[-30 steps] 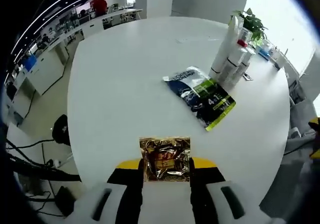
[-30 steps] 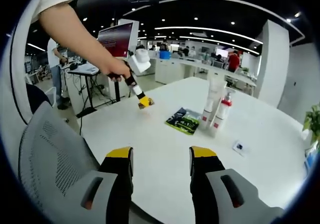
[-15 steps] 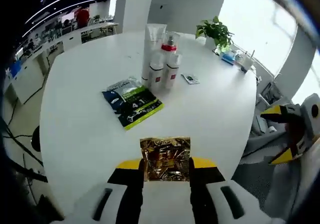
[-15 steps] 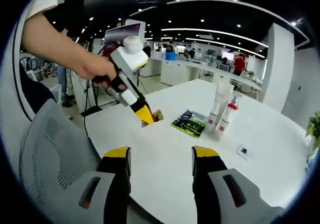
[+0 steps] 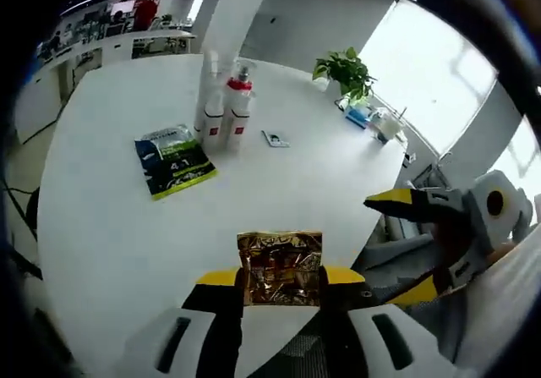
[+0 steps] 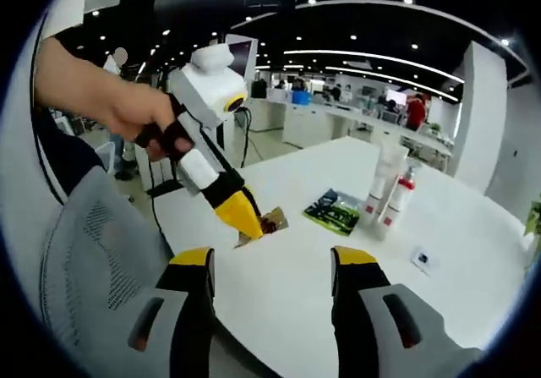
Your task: Arrange the skincare products in the storage area until every visible bottle or jar stands upright without overlapping.
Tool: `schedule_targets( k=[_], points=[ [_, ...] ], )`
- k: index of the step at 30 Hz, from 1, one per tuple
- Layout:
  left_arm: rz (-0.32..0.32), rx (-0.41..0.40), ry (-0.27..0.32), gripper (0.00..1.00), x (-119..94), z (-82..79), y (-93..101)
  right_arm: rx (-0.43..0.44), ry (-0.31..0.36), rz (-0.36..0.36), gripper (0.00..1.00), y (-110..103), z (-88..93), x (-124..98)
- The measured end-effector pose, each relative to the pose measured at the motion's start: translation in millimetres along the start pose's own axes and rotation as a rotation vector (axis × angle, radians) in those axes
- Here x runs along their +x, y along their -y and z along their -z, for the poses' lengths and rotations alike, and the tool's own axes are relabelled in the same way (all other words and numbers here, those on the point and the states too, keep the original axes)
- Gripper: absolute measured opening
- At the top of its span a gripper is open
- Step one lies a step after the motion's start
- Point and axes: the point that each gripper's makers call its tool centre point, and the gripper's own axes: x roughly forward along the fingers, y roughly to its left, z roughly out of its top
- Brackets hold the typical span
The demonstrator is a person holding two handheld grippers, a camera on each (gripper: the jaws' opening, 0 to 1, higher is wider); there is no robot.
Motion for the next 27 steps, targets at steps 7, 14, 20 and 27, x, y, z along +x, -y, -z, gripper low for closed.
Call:
schedule_targets(
  k=[7, 14, 20, 27],
  points=[
    [0.000, 0.085, 0.020, 0.35, -1, 7.6, 17.2, 0.207, 0.038, -0.018, 0.35, 10, -6.1, -4],
    [0.015, 0.211, 0.114, 0.35, -6, -3.7, 40.5, 0.327, 0.018, -0.048, 0.22, 10, -2.4, -3],
    [0.024, 0.286, 0.164, 0.35, -8, -8.4, 53.6, 0.425, 0.014, -0.077, 0.16, 10, -1.9, -3],
    [0.045, 0.354, 0.207, 0.35, -9, -13.2, 66.8, 0.525, 0.019, -0.100, 0.07, 11, -3.1, -4]
  ],
)
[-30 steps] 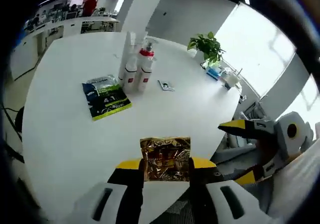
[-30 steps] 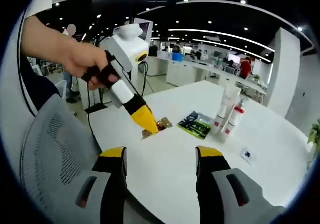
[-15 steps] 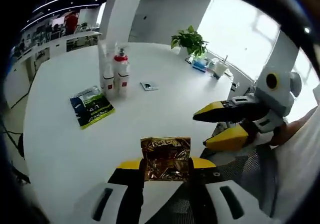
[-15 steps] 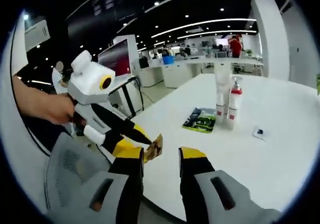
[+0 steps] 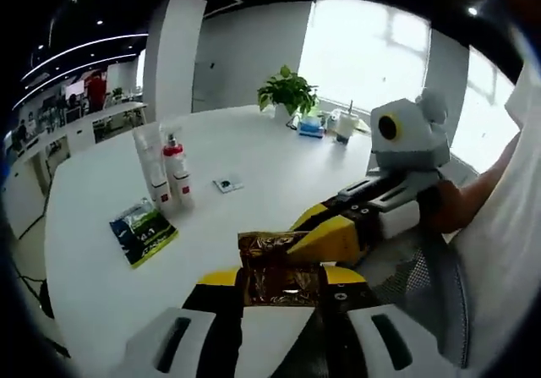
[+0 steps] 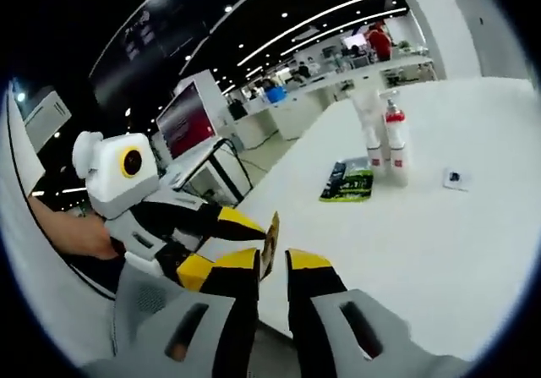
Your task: Arrange the skincare products in the storage area until every visible bottle or jar stands upright without overlapping.
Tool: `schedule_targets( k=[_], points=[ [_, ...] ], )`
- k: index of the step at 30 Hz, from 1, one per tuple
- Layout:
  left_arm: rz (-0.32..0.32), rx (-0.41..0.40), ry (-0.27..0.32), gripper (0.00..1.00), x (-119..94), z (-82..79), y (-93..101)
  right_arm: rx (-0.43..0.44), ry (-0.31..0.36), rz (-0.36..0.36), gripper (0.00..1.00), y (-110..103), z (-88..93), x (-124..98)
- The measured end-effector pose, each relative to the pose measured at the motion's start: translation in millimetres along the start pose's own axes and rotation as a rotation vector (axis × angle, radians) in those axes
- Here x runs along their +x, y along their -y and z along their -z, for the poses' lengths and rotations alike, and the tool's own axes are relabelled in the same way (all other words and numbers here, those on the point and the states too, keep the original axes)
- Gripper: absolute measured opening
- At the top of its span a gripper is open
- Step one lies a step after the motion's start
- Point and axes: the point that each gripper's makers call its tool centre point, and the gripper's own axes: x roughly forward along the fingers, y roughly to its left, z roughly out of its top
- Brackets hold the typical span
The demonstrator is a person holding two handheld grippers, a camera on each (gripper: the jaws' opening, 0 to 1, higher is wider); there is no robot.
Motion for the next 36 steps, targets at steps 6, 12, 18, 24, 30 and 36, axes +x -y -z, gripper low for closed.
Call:
schedule_targets(
  k=[6, 12, 18, 24, 30, 36],
  points=[
    [-0.006, 0.038, 0.000, 0.35, 1, -0.2, 0.3, 0.033, -0.008, -0.007, 0.01, -3, 1.5, -1],
    [0.009, 0.074, 0.004, 0.38, 2, 2.0, 1.8, 0.050, -0.007, -0.015, 0.00, -5, 1.1, -3],
    [0.085, 0.057, 0.020, 0.37, -6, 9.3, -0.7, 0.056, -0.009, -0.026, 0.00, -6, 1.3, -3],
    [0.167, -0.268, 0.124, 0.39, -20, 2.4, -16.8, 0.086, 0.004, -0.075, 0.00, -14, -2.6, -7],
    [0.326, -0.519, 0.204, 0.31, -27, -3.5, -7.2, 0.094, 0.004, -0.163, 0.00, -32, -3.7, -11],
    [0.414, -0.610, 0.221, 0.21, -28, -0.3, 4.8, 0.119, -0.002, -0.250, 0.00, -46, -4.5, -16]
  ],
)
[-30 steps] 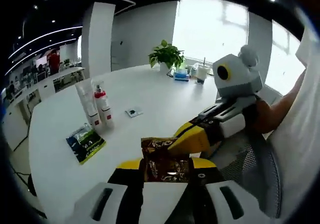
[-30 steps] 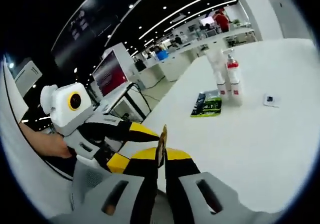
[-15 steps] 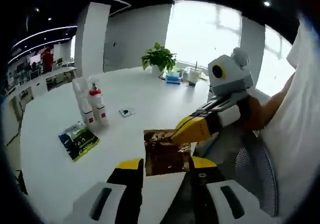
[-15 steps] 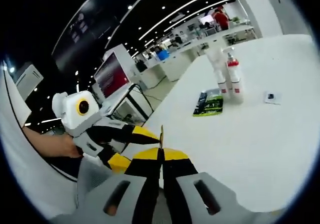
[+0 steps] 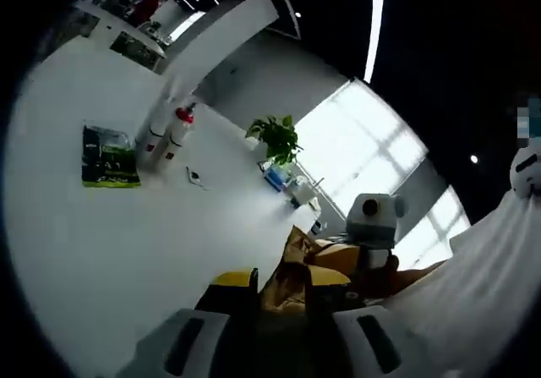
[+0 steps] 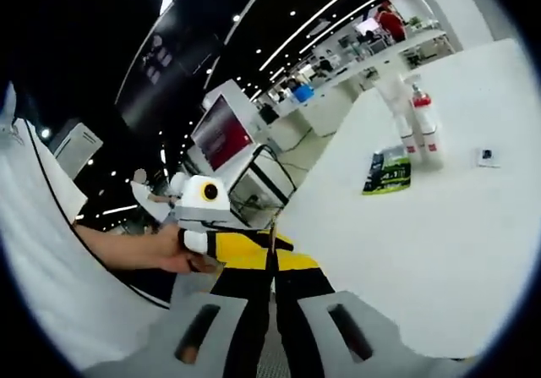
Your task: Arrange the skincare products in the storage area until every visible bottle or jar stands upright without overlapping.
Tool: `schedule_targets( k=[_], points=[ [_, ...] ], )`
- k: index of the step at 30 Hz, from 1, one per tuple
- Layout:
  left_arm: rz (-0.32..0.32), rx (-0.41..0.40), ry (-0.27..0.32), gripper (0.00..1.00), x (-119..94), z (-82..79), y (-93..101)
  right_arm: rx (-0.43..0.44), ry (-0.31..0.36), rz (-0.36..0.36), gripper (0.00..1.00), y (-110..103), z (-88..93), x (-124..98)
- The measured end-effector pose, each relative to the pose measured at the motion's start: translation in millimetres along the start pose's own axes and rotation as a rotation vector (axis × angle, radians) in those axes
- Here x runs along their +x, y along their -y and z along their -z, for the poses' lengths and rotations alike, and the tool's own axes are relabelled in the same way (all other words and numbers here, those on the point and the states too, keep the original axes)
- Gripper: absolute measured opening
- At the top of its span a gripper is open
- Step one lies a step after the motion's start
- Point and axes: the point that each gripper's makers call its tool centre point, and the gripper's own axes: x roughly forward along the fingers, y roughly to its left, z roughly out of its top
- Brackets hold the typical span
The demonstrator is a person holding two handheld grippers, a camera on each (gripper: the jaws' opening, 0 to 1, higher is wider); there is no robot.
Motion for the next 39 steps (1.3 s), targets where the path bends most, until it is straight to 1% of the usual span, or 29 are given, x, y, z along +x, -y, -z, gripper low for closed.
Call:
schedule_targets(
  k=[1, 4, 5, 6, 7, 9, 11, 12, 13, 14, 15, 16, 17, 18, 20, 22, 24, 25, 26, 27, 28, 30, 32, 33, 35, 36, 39],
  points=[
    [0.027, -0.023, 0.002, 0.20, 1, 1.2, 5.7, -0.005, 0.001, 0.006, 0.00, 1, -0.1, 0],
    [0.054, -0.072, 0.018, 0.13, -2, -0.6, 8.5, 0.010, 0.006, -0.006, 0.00, 1, -1.8, -2],
    [0.077, -0.102, 0.037, 0.09, -4, -3.5, 11.5, 0.012, 0.023, 0.005, 0.00, 4, -4.5, -2],
    [0.094, -0.128, 0.054, 0.04, -5, -6.4, 14.1, 0.006, 0.024, 0.013, 0.00, 5, -4.9, -2],
    [0.092, -0.143, 0.071, 0.03, -6, -8.7, 14.2, 0.007, 0.024, 0.011, 0.00, 5, -4.6, -1],
    [0.095, -0.147, 0.072, 0.01, -7, -8.2, 15.1, -0.012, 0.025, 0.019, 0.01, 6, -4.1, 1],
    [0.080, -0.144, 0.078, 0.01, -7, -8.1, 14.6, -0.021, 0.016, 0.022, 0.02, 6, -1.9, 2],
    [0.074, -0.163, 0.085, 0.01, -6, -8.8, 13.8, -0.035, 0.016, 0.036, 0.04, 9, -2.0, 2],
    [0.076, -0.195, 0.099, 0.01, -6, -10.6, 14.6, -0.046, 0.023, 0.043, 0.08, 10, -3.2, 2],
    [0.077, -0.220, 0.121, 0.00, -6, -13.5, 14.4, -0.045, 0.032, 0.043, 0.13, 11, -4.9, 3],
    [0.079, -0.242, 0.145, 0.00, -6, -17.0, 13.9, -0.039, 0.037, 0.044, 0.16, 12, -5.7, 3],
    [0.098, -0.275, 0.176, 0.00, -7, -21.9, 15.2, -0.031, 0.038, 0.045, 0.17, 13, -6.3, 3],
    [0.105, -0.293, 0.202, 0.00, -7, -26.1, 15.2, -0.023, 0.036, 0.039, 0.15, 12, -5.9, 3],
    [0.128, -0.317, 0.231, 0.00, -8, -30.5, 17.6, -0.008, 0.031, 0.024, 0.15, 10, -5.2, 3],
    [0.150, -0.342, 0.254, 0.00, -8, -33.3, 19.9, -0.001, 0.025, 0.012, 0.14, 8, -4.0, 3],
    [0.165, -0.353, 0.251, 0.00, -3, -31.0, 23.8, 0.007, 0.023, -0.002, 0.11, 5, -3.9, 3],
    [0.169, -0.359, 0.237, 0.00, 1, -27.1, 25.8, 0.024, 0.027, -0.033, 0.05, 1, -5.7, 1],
    [0.157, -0.365, 0.240, 0.01, 3, -25.3, 23.9, 0.033, 0.040, -0.039, 0.01, 1, -8.8, -3],
    [0.166, -0.376, 0.239, 0.01, 4, -24.2, 24.9, 0.046, 0.045, -0.048, 0.00, -1, -10.0, -5],
    [0.185, -0.382, 0.250, 0.01, 4, -25.5, 26.8, 0.066, 0.038, -0.064, 0.00, -2, -9.0, -6],
    [0.198, -0.397, 0.258, 0.01, 4, -26.0, 28.3, 0.079, 0.047, -0.069, 0.00, -1, -11.5, -7],
    [0.206, -0.395, 0.256, 0.02, 5, -25.4, 29.7, 0.137, 0.062, -0.087, 0.00, -1, -15.3, -9],
    [0.204, -0.366, 0.232, 0.02, 5, -22.0, 31.5, 0.158, 0.104, -0.082, 0.00, 3, -23.3, -13],
    [0.202, -0.342, 0.203, 0.02, 5, -17.8, 32.8, 0.180, 0.124, -0.077, 0.00, 5, -27.0, -15],
    [0.192, -0.311, 0.151, 0.02, 7, -9.0, 34.4, 0.201, 0.129, -0.074, 0.00, 8, -27.8, -16],
    [0.189, -0.306, 0.145, 0.02, 7, -8.0, 34.9, 0.204, 0.127, -0.067, 0.00, 10, -27.4, -16],
    [0.188, -0.316, 0.157, 0.02, 7, -9.6, 32.6, 0.202, 0.122, -0.056, 0.00, 10, -26.0, -14]
  ],
)
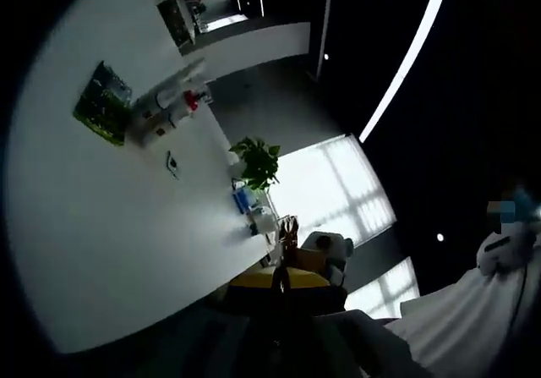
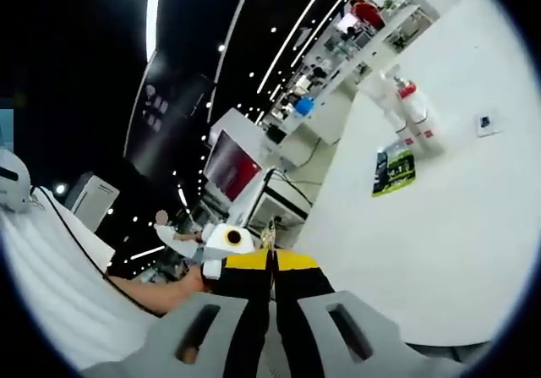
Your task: Arrange the skincare products in the storage area until every visible bottle or jar stands upright without overlapping.
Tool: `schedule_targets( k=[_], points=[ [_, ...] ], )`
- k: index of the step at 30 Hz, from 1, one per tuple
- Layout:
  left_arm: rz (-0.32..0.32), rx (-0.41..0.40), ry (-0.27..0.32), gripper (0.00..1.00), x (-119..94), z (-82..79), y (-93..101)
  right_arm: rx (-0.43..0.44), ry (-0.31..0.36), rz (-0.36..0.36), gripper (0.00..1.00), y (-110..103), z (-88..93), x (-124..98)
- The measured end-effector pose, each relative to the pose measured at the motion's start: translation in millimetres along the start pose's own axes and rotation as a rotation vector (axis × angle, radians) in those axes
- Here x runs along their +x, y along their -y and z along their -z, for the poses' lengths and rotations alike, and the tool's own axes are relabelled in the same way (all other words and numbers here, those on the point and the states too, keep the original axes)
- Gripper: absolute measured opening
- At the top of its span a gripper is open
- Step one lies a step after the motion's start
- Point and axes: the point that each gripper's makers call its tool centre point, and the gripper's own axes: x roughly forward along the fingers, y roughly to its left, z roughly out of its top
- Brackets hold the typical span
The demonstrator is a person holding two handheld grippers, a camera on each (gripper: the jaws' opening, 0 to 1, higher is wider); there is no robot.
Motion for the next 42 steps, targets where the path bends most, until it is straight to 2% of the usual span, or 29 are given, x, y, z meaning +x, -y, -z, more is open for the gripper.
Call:
schedule_targets(
  k=[3, 6, 8, 9, 10, 11, 12, 15, 18, 20, 23, 27, 30, 32, 35, 38, 40, 42],
  points=[
    [0.005, 0.005, -0.001, 0.01, -2, 0.3, -0.9, -0.009, -0.005, 0.000, 0.00, -1, 1.1, 1],
    [0.016, -0.007, -0.036, 0.01, -4, 4.2, 0.0, -0.113, 0.011, 0.009, 0.04, 0, -0.7, 3],
    [-0.005, 0.016, -0.077, 0.01, -3, 9.8, -3.1, -0.086, 0.003, 0.007, 0.14, 0, 1.4, 5],
    [-0.001, 0.020, -0.091, 0.01, -3, 12.1, -2.8, -0.062, -0.001, -0.010, 0.16, -2, 2.2, 6],
    [0.001, 0.022, -0.090, 0.01, -2, 11.0, -4.4, -0.047, -0.011, -0.018, 0.12, -4, 3.9, 6],
    [0.008, 0.020, -0.092, 0.01, -2, 11.3, -3.8, -0.056, -0.017, -0.009, 0.05, -2, 4.5, 5],
    [0.017, 0.015, -0.097, 0.01, -1, 13.0, -2.4, -0.071, -0.017, 0.002, 0.02, 0, 4.1, 3],
    [0.013, 0.012, -0.095, 0.01, 1, 14.7, -3.4, -0.030, -0.015, -0.004, 0.00, -1, 3.2, 1],
    [0.002, 0.003, -0.083, 0.03, 3, 13.6, -5.8, -0.023, -0.011, -0.007, 0.00, -1, 2.6, 0],
    [-0.006, -0.003, -0.034, 0.09, 4, 5.6, -7.3, -0.004, -0.020, -0.014, 0.00, -1, 3.8, 0],
    [0.035, -0.055, 0.035, 0.10, 3, -9.5, -1.5, 0.001, -0.043, -0.024, 0.00, -4, 8.5, 2],
    [0.003, -0.007, 0.008, 0.07, 5, -9.4, -4.5, 0.008, -0.062, -0.023, 0.00, -4, 12.1, 3],
    [0.020, 0.041, 0.003, 0.02, 5, -9.1, 1.2, 0.030, -0.063, -0.032, 0.00, -3, 11.9, 4],
    [0.002, 0.022, 0.010, 0.01, 5, -9.8, -1.3, 0.004, -0.058, -0.027, 0.00, -1, 11.1, 4],
    [0.012, 0.000, 0.034, 0.01, 3, -12.9, -0.8, -0.010, -0.055, -0.030, 0.02, -2, 10.9, 5],
    [0.032, -0.050, 0.121, 0.01, 0, -26.9, 2.3, -0.007, -0.074, -0.029, 0.05, -1, 14.7, 7],
    [0.030, -0.051, 0.126, 0.01, -4, -29.2, 0.5, -0.014, -0.074, -0.021, 0.04, 1, 15.0, 8],
    [0.011, -0.053, 0.103, 0.01, -3, -25.2, -2.1, 0.015, -0.096, -0.018, 0.00, 0, 18.5, 7]
  ],
)
